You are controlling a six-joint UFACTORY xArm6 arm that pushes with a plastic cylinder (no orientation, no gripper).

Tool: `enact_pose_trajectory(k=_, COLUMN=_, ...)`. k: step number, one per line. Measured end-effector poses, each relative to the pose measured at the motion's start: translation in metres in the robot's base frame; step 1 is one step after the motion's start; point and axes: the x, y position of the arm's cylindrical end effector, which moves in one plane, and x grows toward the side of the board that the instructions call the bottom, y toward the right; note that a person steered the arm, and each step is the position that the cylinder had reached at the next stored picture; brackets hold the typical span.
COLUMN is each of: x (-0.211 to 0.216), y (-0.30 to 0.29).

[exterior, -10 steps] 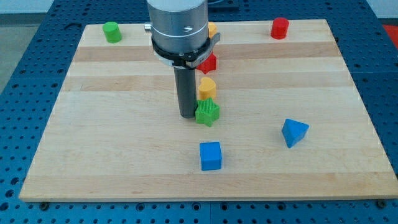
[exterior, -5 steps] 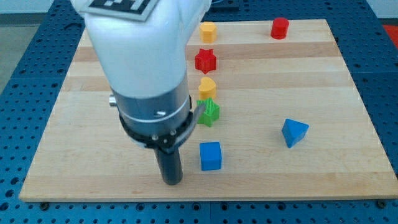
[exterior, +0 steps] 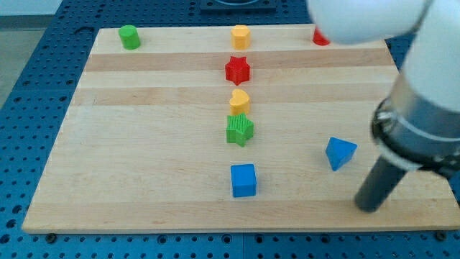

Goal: Point your arm at the blue tringle

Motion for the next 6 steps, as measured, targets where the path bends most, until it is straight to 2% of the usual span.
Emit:
enact_pose_trajectory(k=1, x=-0.025, y=0.028)
enact_pose_trajectory(k=4, x=-0.088, y=0.024)
enact_pose_trajectory(k=5, x=-0.069, y=-0.004)
enact_pose_trajectory(k=6, x=-0.042, y=-0.007)
